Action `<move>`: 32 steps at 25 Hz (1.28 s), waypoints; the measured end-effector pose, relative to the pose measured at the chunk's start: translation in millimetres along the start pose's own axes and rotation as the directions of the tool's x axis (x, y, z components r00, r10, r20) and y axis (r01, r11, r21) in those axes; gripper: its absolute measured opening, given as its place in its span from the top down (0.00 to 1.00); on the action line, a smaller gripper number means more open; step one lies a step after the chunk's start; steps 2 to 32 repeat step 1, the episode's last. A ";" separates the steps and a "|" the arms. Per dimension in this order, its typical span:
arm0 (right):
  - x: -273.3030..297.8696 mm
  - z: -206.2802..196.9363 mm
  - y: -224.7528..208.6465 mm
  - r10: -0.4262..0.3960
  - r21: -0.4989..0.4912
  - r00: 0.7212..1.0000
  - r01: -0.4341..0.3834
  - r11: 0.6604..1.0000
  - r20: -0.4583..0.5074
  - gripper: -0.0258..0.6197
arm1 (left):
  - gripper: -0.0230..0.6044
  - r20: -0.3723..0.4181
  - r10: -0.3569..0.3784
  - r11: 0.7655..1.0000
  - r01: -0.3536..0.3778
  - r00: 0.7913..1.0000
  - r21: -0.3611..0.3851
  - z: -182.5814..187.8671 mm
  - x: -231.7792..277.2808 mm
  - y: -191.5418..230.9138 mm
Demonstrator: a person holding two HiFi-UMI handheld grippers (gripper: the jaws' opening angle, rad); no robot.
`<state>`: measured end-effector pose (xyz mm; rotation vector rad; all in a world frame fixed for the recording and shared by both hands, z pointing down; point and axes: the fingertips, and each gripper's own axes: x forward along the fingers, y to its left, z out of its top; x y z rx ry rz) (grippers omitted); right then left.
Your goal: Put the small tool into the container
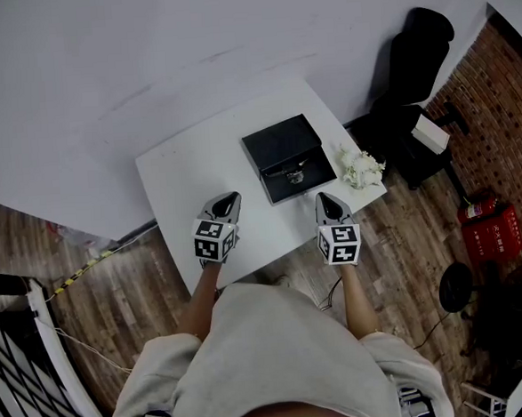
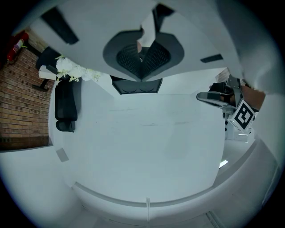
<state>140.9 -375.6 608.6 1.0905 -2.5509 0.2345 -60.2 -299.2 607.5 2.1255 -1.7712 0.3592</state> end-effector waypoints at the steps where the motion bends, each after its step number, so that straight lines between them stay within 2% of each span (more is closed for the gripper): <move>1: 0.3 -0.2 -0.4 0.001 0.000 1.000 -0.001 1.000 -0.001 0.96 | 0.94 0.001 -0.001 1.000 0.001 1.000 0.000 0.3 0.7 -0.4; 32: 0.3 -0.2 -0.4 0.001 0.000 1.000 -0.001 1.000 -0.001 0.96 | 0.94 0.001 -0.001 1.000 0.001 1.000 0.000 0.3 0.7 -0.4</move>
